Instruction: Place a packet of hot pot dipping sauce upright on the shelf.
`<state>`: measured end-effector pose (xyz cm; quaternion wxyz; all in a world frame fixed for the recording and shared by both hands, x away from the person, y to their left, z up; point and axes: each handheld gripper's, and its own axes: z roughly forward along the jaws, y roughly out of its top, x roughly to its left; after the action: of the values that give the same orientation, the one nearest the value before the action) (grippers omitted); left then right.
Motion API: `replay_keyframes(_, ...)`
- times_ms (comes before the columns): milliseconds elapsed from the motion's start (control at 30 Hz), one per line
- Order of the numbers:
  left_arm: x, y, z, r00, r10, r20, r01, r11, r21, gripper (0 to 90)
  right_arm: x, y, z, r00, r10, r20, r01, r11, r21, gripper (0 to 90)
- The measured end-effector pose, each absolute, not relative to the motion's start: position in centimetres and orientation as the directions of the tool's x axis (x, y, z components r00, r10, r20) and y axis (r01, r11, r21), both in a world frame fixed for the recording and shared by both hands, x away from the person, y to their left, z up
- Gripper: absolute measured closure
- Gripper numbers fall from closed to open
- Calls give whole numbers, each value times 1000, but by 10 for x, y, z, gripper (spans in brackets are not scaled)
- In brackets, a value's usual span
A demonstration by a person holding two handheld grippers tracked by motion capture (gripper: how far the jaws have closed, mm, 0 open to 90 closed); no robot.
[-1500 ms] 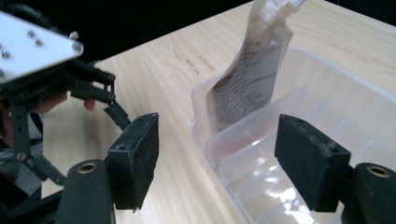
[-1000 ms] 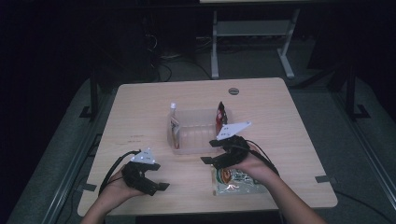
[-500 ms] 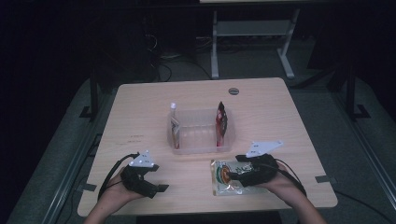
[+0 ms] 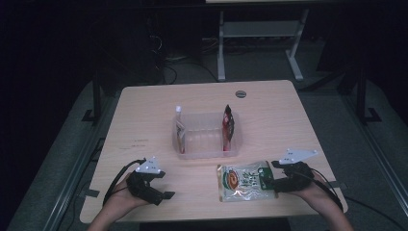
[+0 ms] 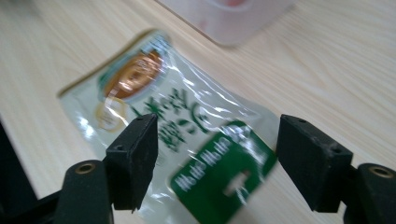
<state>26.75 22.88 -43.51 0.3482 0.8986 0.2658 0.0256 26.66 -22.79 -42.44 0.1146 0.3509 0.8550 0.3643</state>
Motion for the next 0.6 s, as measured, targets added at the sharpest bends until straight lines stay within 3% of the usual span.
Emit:
replay_keyframes(67,268,229,-436,858,493,-140,460,-618,637,169,269,-234,-426,-718,693,60,527,486,697,328)
replay_keyframes(100,268,229,-436,863,487,-135,453,-628,633,169,272,-241,-427,-694,717,70,553,469,688,429)
replay_keyframes(167,267,228,-436,861,489,-136,454,-621,639,169,273,-245,-427,-682,727,79,566,457,686,464)
replay_keyframes(200,267,228,-436,862,488,-134,452,-622,640,170,275,-252,-428,-658,748,88,585,435,684,587)
replay_keyframes(233,268,227,-436,864,486,-133,449,-622,641,170,275,-252,-428,-658,748,88,585,435,684,587)
replay_keyframes(267,268,227,-436,870,477,-126,440,-634,636,170,279,-257,-430,-653,753,81,585,434,686,718)
replay_keyframes(333,268,226,-437,865,483,-136,449,-625,639,170,281,-258,-432,-656,750,87,587,434,683,759)
replay_keyframes(367,268,225,-437,869,477,-130,442,-633,636,170,283,-258,-436,-661,745,90,591,443,674,854)
replay_keyframes(433,268,225,-437,873,470,-128,438,-641,630,169,284,-254,-439,-666,738,108,601,445,664,894)
replay_keyframes(600,267,223,-439,865,481,-142,451,-623,638,170,288,-244,-447,-693,713,108,593,479,647,896)
